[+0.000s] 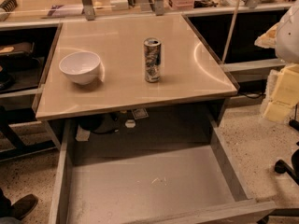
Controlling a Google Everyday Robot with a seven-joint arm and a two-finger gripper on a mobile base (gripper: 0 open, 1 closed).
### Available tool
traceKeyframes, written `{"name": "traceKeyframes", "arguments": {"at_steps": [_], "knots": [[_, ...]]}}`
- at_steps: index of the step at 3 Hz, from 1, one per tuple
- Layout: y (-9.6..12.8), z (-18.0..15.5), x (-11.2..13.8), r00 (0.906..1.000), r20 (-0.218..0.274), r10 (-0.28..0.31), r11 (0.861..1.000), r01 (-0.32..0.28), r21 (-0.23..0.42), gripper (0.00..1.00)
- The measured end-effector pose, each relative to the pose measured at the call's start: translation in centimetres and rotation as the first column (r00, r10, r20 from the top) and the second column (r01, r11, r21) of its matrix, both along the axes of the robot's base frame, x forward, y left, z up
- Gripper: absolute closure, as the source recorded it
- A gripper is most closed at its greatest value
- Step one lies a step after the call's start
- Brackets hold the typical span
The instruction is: Place redbull can into top drawer
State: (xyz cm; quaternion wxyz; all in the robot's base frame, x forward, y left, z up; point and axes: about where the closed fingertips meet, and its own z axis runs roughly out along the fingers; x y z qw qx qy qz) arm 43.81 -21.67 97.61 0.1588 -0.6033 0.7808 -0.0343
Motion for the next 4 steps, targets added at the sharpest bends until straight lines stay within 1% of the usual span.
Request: {"name": "traceKeyframes", "arguments": {"at_steps": [1,2,3,4], "knots": [[0.0,0.0,0.0,1.0,0.0,0.0,1.0,0.0,0.0,0.0],[0.9,-0.3,0.8,1.0,0.007,0.0,1.0,0.0,0.014,0.0],[2.4,-1.5,2.6,0.9999,-0.008,0.011,1.0,-0.011,0.024,0.0],[3.7,-3.0,4.9,0.9989,-0.043,0.018,0.999,-0.017,0.042,0.0]]}}
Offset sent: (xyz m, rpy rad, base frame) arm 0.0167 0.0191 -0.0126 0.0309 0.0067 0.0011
